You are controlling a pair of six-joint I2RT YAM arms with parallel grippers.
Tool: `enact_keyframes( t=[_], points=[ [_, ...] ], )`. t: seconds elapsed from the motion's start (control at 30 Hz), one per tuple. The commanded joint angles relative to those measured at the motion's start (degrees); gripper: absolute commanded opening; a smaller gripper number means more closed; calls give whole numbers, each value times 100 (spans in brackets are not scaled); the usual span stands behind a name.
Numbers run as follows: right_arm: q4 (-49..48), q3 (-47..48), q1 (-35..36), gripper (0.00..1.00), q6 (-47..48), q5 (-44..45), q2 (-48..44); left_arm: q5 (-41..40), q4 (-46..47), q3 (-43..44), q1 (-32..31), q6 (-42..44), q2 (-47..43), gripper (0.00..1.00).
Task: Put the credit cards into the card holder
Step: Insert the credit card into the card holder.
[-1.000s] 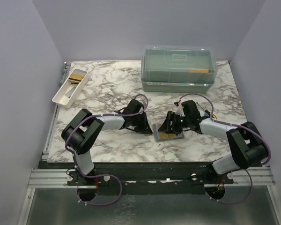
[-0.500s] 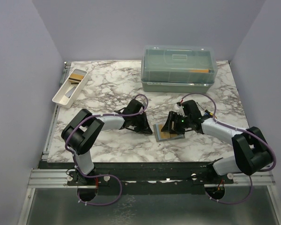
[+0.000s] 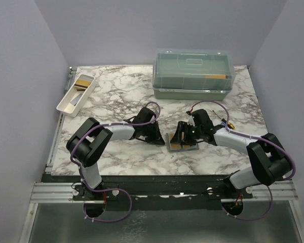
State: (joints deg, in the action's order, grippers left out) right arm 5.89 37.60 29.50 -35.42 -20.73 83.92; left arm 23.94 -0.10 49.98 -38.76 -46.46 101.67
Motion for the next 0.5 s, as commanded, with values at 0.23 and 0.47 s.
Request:
enact_keyframes(
  t=[0.23,0.47],
  points=[
    [674,78,45,74,-22,614,-738,-529,-543,-98,-39,301,-128,5],
    [1632,-25,-427,86,-11,1504,-1326,-461,-726,16,-29,537,-276,0]
  ],
)
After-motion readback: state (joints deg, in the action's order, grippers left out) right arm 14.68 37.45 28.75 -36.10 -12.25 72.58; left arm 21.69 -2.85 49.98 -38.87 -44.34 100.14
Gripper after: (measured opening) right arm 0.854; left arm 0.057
